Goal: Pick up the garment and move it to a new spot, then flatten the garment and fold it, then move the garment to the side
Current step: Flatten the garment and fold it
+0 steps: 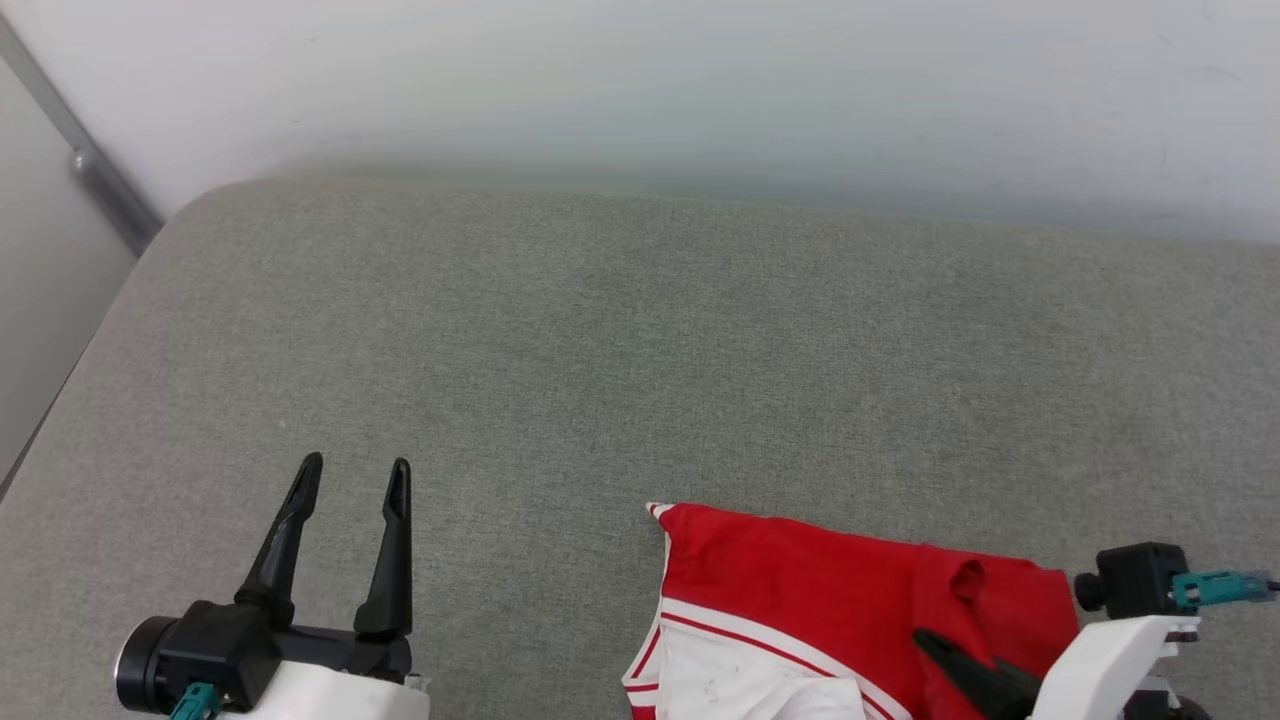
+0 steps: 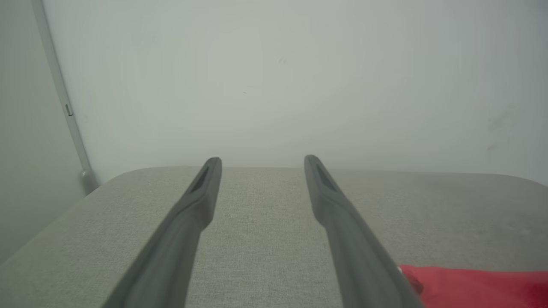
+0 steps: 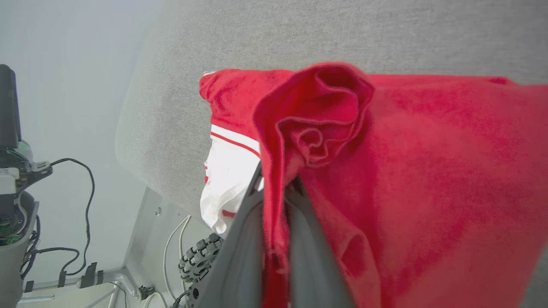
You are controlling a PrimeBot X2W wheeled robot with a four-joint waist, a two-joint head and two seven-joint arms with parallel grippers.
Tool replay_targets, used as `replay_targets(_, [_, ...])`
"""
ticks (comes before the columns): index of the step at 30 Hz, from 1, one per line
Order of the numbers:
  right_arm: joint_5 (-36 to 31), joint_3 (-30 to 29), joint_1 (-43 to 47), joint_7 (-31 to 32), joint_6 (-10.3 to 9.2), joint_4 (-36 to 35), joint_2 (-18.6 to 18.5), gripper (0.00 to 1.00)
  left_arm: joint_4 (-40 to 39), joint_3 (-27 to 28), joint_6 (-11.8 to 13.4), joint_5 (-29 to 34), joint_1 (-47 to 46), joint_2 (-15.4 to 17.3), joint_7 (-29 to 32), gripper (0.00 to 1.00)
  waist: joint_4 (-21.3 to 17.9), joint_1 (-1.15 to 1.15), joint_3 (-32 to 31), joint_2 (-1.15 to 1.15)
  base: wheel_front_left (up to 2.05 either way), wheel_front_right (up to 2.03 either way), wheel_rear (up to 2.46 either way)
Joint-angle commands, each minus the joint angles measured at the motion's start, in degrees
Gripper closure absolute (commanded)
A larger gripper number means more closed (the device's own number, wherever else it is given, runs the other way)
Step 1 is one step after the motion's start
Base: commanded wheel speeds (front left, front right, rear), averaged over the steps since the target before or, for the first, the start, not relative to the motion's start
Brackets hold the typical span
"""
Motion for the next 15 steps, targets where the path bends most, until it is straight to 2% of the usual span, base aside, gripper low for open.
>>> replay_targets(1, [1.44,0.66,-0.87,-0.55,-0.03,0.70,0.32,1.00,0.18,-0.14,-0.08,0.27,0.13,0.05,-0.13,0.00,0.23,0.00,0.09,0.00,0.00,0.00,0.00])
replay_targets(7, [7.81,8.66,-3.99,-6.95,-0.03,8.50,0.32,1.00,0.87,-1.15,-0.09,0.23,-0.94,-0.13,-0.13,0.00,1.65,0.00,0.00,0.00,0.00,0.00,0.00])
replay_targets(15, [9.06,16.36,-11.40,-14.49,-0.03,21.12,0.28,1.00,1.62,-2.52,-0.09,0.44,-1.20,0.53,-0.13,0.00,3.22,0.00,0.01,0.00,0.00,0.00,0.00])
